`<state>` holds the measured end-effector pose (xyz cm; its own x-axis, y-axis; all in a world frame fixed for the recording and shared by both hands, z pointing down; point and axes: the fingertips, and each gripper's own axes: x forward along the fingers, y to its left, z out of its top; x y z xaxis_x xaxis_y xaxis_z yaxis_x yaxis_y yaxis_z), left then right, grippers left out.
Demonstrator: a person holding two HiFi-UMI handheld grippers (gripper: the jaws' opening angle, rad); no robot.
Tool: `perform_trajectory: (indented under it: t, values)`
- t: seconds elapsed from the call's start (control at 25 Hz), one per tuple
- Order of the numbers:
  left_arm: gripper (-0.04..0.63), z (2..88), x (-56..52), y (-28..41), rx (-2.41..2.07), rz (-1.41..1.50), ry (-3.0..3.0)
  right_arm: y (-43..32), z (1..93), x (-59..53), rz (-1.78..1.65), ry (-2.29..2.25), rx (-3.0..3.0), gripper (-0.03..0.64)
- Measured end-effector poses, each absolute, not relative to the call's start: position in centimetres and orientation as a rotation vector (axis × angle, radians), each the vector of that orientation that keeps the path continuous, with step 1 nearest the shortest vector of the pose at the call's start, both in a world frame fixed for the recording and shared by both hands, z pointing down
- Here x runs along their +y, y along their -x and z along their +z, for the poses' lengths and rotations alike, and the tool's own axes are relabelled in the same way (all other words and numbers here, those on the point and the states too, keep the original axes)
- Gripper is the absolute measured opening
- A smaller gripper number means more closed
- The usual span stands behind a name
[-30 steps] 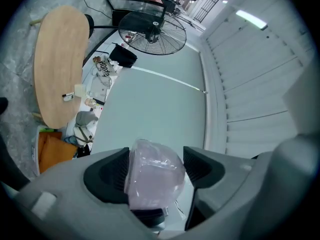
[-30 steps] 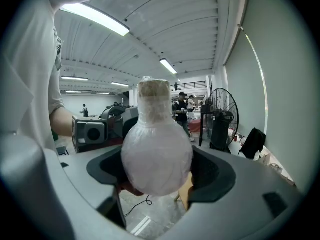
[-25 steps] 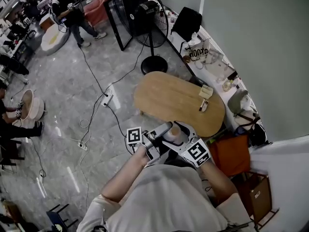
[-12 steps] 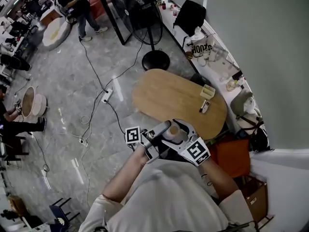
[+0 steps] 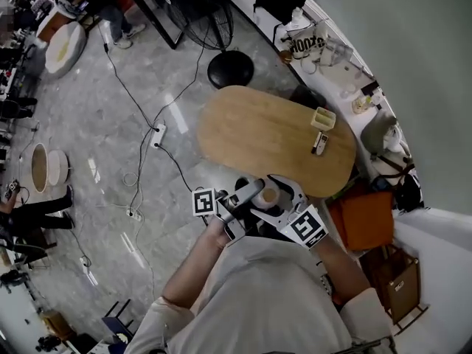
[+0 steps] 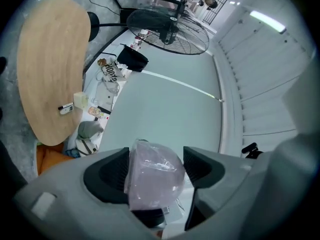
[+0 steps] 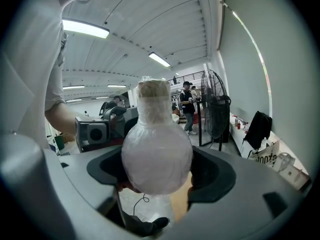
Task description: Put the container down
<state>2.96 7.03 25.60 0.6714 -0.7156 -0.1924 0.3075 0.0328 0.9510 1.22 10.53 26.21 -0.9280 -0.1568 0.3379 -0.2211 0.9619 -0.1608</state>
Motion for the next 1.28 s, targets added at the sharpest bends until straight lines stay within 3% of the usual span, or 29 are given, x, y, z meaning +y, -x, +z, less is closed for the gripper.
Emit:
perform_trajectory:
  t: [0.64,1.28]
  values:
    - [0.337,42.3,-3.4,4.2,-0.303,-0.601,-1.152,6.4,42.6,-0.3,0.584,-0.579,-2.658,0.385]
    - [0.336,61.2,-9.5,7.4,-0.498,-0.593,-1.062,6.5,61.9,-8.5,0.775,-0.604,-2.580,0.385]
